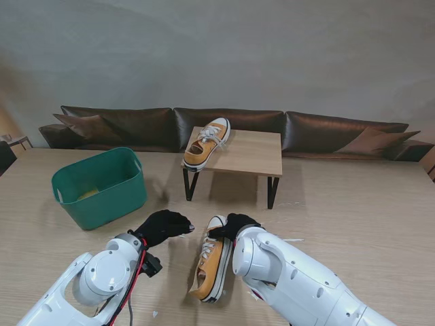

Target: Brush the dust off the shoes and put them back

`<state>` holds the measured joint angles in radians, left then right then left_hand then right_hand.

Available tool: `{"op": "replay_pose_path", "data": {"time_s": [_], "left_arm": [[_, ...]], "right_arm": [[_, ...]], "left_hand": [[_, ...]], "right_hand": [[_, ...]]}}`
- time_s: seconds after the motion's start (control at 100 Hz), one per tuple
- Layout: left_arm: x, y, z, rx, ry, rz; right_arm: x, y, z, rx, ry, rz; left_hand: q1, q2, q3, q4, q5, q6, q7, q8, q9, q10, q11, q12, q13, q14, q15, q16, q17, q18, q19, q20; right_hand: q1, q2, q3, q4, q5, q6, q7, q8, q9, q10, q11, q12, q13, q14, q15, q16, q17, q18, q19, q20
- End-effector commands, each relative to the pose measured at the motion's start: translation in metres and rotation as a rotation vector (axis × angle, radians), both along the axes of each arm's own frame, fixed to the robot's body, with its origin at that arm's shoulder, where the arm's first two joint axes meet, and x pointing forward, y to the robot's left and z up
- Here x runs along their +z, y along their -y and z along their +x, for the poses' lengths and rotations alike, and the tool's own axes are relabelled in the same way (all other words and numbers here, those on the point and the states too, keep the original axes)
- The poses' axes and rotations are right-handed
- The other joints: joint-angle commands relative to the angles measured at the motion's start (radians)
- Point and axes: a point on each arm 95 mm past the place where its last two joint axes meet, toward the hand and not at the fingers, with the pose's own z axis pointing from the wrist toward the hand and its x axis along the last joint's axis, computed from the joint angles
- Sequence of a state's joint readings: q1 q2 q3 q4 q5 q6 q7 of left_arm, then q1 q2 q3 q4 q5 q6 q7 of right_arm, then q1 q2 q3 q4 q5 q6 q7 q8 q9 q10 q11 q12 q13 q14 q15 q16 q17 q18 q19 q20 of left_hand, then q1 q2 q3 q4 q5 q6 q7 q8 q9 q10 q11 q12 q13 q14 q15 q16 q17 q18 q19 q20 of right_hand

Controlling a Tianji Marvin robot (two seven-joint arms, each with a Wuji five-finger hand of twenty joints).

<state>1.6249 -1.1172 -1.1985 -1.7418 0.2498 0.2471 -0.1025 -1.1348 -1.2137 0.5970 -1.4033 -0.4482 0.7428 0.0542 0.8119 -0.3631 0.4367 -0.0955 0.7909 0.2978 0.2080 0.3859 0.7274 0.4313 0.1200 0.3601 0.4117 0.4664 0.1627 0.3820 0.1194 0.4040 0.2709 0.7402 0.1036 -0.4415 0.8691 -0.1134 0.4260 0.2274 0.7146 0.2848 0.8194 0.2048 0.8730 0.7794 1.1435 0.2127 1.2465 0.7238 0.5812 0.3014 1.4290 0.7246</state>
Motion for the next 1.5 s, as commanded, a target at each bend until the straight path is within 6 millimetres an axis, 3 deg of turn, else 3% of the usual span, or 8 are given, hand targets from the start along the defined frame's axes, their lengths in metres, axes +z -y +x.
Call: {"op": "replay_pose_path", "data": {"time_s": [0.0, 0.19, 0.39, 0.58, 0.6, 0.63, 1.0, 1.49], "left_arm": [[-0.002, 0.002, -0.001, -0.017, -0.016, -0.006], [-0.003, 0.003, 0.0, -0.018, -0.019, -0.014], [-0.004, 0.004, 0.0, -0.018, -0.026, -0.013], [-0.004, 0.004, 0.0, -0.011, -0.027, -0.014], [-0.004, 0.005, 0.0, -0.011, -0.026, -0.014], [-0.005, 0.005, 0.0, -0.011, -0.025, -0.013], [-0.005, 0.005, 0.004, -0.018, -0.022, -0.008], [-0.006, 0.003, 0.005, -0.015, 0.008, 0.008]], "right_arm": [[-0.003, 0.008, -0.001, 0.011, -0.027, -0.004], [-0.004, 0.012, -0.001, 0.025, -0.042, 0.03], [-0.009, 0.013, -0.001, 0.046, -0.03, -0.016], [-0.008, 0.013, -0.001, 0.038, -0.028, -0.028], [-0.007, 0.014, -0.001, 0.038, -0.026, -0.031], [-0.007, 0.014, -0.001, 0.036, -0.022, -0.034], [-0.002, 0.017, 0.0, 0.004, 0.003, 0.01], [0.042, 0.027, -0.013, -0.075, 0.167, 0.21]], "left_hand": [[0.026, 0.036, -0.021, 0.027, 0.027, 0.004, 0.0, 0.008, 0.029, 0.013, 0.0, 0.013, -0.01, 0.02, -0.012, 0.013, -0.011, 0.007, -0.027, 0.019], [0.029, 0.04, -0.028, 0.029, 0.036, 0.008, 0.004, 0.012, 0.034, 0.017, 0.002, 0.02, -0.009, 0.023, -0.011, 0.015, -0.011, 0.008, -0.027, 0.02], [0.03, 0.046, -0.033, 0.029, 0.044, 0.013, 0.007, 0.016, 0.035, 0.017, 0.001, 0.022, -0.008, 0.022, -0.01, 0.017, -0.013, 0.007, -0.028, 0.021], [0.034, 0.046, -0.04, 0.03, 0.039, 0.008, 0.005, 0.018, 0.03, 0.014, -0.002, 0.023, -0.012, 0.022, -0.014, 0.017, -0.014, 0.007, -0.029, 0.022], [0.034, 0.046, -0.04, 0.03, 0.038, 0.006, 0.004, 0.018, 0.029, 0.011, -0.002, 0.022, -0.012, 0.023, -0.014, 0.017, -0.014, 0.006, -0.029, 0.022], [0.034, 0.046, -0.042, 0.03, 0.038, 0.004, 0.003, 0.018, 0.027, 0.007, -0.003, 0.021, -0.012, 0.023, -0.014, 0.017, -0.014, 0.006, -0.029, 0.022], [0.037, 0.045, -0.047, 0.031, 0.027, -0.006, -0.002, 0.017, 0.022, -0.005, -0.006, 0.014, -0.016, 0.021, -0.019, 0.016, -0.02, 0.003, -0.031, 0.023], [0.036, 0.029, -0.053, 0.031, -0.006, -0.032, -0.018, 0.009, -0.001, -0.026, -0.013, 0.006, -0.034, 0.018, -0.029, 0.014, -0.029, -0.004, -0.035, 0.023]], "right_hand": [[0.049, 0.019, 0.055, 0.025, 0.038, -0.027, 0.011, 0.062, 0.005, -0.028, 0.024, -0.01, 0.019, -0.016, 0.014, 0.003, -0.037, -0.026, 0.017, 0.036], [0.078, -0.015, 0.087, 0.02, 0.11, -0.032, 0.01, 0.115, 0.04, -0.033, 0.028, -0.009, 0.052, -0.025, 0.015, 0.0, -0.005, -0.021, 0.024, 0.035], [0.075, -0.01, 0.1, 0.016, 0.062, -0.028, -0.041, 0.113, 0.036, -0.041, 0.023, -0.011, 0.055, -0.037, 0.004, -0.004, -0.004, -0.026, 0.021, 0.032], [0.068, -0.002, 0.092, 0.016, -0.04, 0.012, -0.091, 0.073, 0.017, -0.033, 0.005, -0.02, 0.043, -0.025, -0.004, -0.004, -0.011, -0.022, 0.014, 0.029], [0.069, 0.0, 0.085, 0.021, -0.055, 0.016, -0.053, -0.004, 0.016, -0.034, 0.003, -0.03, 0.043, -0.027, -0.007, -0.001, -0.012, -0.023, 0.013, 0.028], [0.066, 0.0, 0.081, 0.021, -0.077, 0.023, -0.046, -0.029, 0.013, -0.033, -0.002, -0.035, 0.04, -0.025, -0.01, -0.001, -0.016, -0.024, 0.011, 0.027], [0.051, 0.01, 0.061, 0.02, -0.098, -0.001, -0.027, -0.045, -0.01, -0.037, -0.023, -0.05, 0.006, -0.014, -0.05, -0.012, -0.039, -0.02, -0.008, 0.022], [0.061, 0.004, 0.022, 0.029, -0.04, -0.133, -0.052, -0.022, -0.137, -0.021, -0.221, -0.214, -0.226, 0.059, -0.482, -0.139, -0.187, 0.037, -0.236, -0.053]]}}
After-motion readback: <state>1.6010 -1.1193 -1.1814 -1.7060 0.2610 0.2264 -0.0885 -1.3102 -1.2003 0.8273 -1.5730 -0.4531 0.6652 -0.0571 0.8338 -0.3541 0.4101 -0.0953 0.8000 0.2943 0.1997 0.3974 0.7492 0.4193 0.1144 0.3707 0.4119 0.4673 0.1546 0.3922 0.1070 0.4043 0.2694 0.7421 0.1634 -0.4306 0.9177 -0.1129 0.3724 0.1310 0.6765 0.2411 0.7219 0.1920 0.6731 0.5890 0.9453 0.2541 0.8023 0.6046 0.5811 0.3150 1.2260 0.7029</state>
